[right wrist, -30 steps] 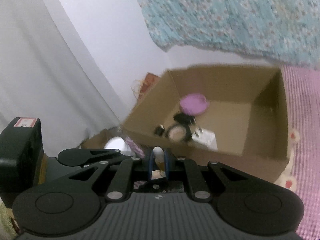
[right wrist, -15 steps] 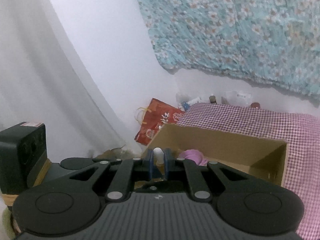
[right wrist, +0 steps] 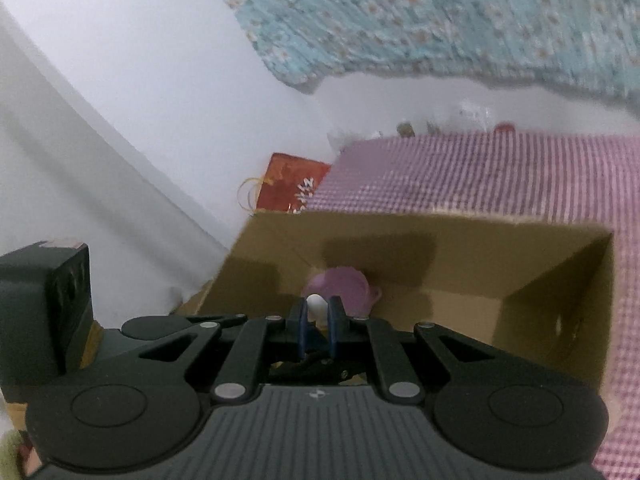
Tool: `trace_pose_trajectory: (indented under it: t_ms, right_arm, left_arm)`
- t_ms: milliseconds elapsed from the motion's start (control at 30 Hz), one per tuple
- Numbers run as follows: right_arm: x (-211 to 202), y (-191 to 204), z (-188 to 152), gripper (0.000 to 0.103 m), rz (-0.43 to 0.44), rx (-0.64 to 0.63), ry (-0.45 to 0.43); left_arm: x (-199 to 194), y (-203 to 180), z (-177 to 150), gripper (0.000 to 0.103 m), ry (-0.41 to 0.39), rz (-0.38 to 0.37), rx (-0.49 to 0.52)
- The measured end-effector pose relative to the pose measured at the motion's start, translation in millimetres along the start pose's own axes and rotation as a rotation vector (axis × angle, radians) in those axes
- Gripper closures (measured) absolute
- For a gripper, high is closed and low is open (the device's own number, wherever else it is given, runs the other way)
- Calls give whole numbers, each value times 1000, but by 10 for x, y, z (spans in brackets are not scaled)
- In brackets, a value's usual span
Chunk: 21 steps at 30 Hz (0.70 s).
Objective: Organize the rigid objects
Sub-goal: 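Carry the dropper bottle into the box and open the right gripper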
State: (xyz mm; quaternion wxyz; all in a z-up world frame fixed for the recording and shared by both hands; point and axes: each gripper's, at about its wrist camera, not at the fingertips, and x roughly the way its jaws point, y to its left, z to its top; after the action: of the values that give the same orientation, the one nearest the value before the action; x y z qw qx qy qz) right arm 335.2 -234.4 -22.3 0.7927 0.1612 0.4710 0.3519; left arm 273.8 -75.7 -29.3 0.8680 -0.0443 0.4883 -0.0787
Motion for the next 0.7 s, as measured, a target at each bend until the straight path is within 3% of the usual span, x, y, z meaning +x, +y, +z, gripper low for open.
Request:
trace_pose_trajectory:
  t_ms: [267,433,567,700]
  right_arm:
    - [92,-106,-89,89,9,53,44]
    - [-94,-52,-110,87,-3,66,14]
    - [-456,55,-179,77,32,89,-82]
    - [-903,219,-360,55,41,87,-196]
  left_arm:
    - [15,1,-37,67,26,16,7]
    - [-149,-67,-65,47,0,20,22]
    - [-430,-107,-149,36,-52,-3,30]
    - [-783,-141,-262,32,-105,-45,43]
